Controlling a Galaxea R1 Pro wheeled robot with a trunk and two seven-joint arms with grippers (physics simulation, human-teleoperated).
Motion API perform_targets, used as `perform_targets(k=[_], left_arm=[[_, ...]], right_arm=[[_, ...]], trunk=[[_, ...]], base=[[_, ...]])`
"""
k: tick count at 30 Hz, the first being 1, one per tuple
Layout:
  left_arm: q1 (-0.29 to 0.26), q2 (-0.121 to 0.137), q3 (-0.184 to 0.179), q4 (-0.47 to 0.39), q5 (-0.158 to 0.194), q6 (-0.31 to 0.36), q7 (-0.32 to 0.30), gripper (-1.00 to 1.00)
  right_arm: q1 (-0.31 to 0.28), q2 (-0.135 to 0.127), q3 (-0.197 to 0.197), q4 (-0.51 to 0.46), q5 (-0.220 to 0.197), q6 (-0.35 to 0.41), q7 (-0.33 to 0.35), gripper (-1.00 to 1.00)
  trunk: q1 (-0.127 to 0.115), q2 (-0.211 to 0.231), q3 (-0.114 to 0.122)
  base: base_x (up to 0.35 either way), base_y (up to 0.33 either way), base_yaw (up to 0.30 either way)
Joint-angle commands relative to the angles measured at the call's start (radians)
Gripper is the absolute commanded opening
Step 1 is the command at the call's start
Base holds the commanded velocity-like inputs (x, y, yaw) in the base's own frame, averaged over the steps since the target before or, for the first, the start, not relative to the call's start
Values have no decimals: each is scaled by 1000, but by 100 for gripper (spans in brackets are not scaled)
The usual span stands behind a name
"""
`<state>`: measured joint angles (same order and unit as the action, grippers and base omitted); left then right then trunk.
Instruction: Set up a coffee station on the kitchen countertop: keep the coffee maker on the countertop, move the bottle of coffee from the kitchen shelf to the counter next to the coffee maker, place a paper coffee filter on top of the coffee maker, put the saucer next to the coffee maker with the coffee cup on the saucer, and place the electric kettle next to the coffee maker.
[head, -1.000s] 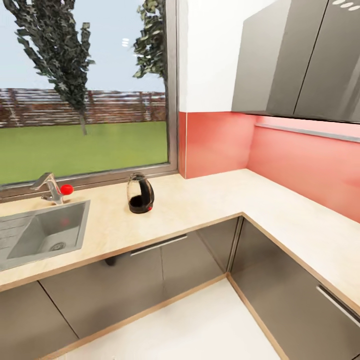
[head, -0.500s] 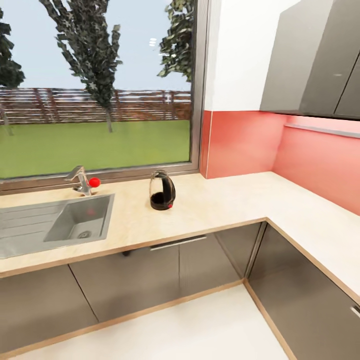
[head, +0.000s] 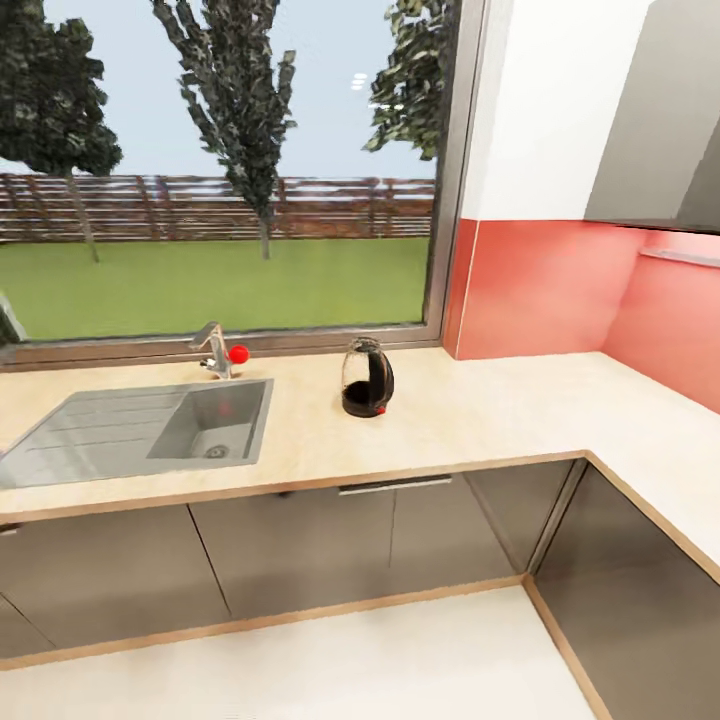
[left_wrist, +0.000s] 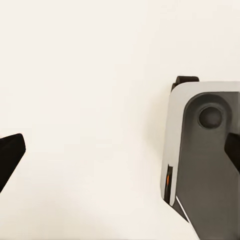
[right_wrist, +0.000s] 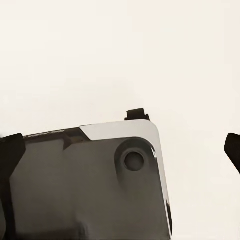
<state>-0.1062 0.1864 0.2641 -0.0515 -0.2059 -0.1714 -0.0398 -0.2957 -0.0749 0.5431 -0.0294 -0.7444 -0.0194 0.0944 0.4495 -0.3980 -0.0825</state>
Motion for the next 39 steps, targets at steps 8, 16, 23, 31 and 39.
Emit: perform_targets(k=[8,16,23,31,39], left_arm=[[-1,-4,9,1,-9,-3,-4,100],[-1,-4,9,1,-9,-3,-3,100],[-1,-4,9,1,-9,-3,-3,100],[-1,-4,9,1,-9,-3,-3,100],[-1,-4,7,1,-13,-3,-5,100]], right_arm=[[-1,-1,8,0,-10,-2,4,100],[-1,0,8,0,-10,-2,4,100],[-1,-1,6,0,-10,-2,4,100],[-1,-1,7,0,-11,-2,4,100],[-1,-2,5,0,-16,-3,4,100]], trunk=[[1,-2,-6],[1,-2,-10],[1,-2,-13],[1,-2,-17],[1,-2,-19]], base=[[0,0,279],[0,0,279],[0,0,279],[0,0,279],[0,0,139]])
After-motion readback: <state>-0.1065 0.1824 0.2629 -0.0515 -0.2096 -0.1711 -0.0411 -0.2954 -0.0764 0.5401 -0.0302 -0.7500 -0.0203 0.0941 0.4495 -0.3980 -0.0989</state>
